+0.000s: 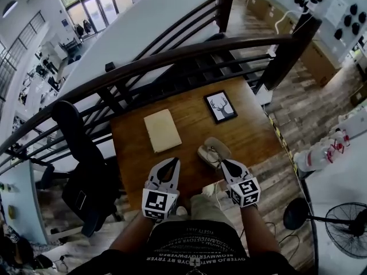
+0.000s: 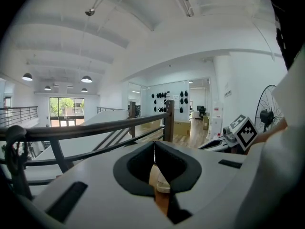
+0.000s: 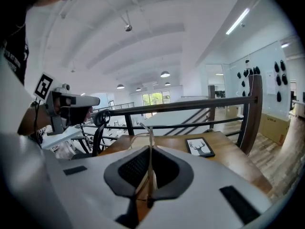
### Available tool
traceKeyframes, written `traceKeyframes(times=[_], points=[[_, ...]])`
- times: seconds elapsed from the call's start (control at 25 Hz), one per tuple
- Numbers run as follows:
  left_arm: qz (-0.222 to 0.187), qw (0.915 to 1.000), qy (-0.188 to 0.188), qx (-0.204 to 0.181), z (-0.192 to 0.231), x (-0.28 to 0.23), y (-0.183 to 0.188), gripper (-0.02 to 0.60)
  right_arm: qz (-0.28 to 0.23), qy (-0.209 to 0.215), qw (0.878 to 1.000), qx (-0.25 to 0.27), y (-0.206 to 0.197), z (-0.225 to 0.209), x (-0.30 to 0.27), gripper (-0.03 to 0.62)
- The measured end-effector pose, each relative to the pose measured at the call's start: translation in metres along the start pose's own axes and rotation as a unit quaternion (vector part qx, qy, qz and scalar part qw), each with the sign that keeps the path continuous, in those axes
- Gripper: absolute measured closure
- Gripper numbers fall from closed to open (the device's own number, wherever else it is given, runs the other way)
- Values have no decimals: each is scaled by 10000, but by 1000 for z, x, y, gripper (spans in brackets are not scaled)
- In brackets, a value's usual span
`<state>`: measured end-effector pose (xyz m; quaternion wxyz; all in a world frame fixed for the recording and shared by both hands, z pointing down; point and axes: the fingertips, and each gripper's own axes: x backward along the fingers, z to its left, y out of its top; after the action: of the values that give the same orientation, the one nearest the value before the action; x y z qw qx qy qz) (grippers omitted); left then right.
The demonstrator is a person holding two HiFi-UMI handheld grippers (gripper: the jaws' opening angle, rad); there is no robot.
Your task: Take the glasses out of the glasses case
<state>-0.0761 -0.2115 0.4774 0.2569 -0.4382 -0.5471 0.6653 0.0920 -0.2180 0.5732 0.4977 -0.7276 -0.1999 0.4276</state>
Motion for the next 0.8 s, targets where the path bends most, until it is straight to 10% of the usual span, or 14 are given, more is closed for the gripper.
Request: traceKeyframes(times=[0.8], points=[[-634,9970,-98,-445,-4,48,50,552,-1487,-136,9866,652,116,63,92,568]])
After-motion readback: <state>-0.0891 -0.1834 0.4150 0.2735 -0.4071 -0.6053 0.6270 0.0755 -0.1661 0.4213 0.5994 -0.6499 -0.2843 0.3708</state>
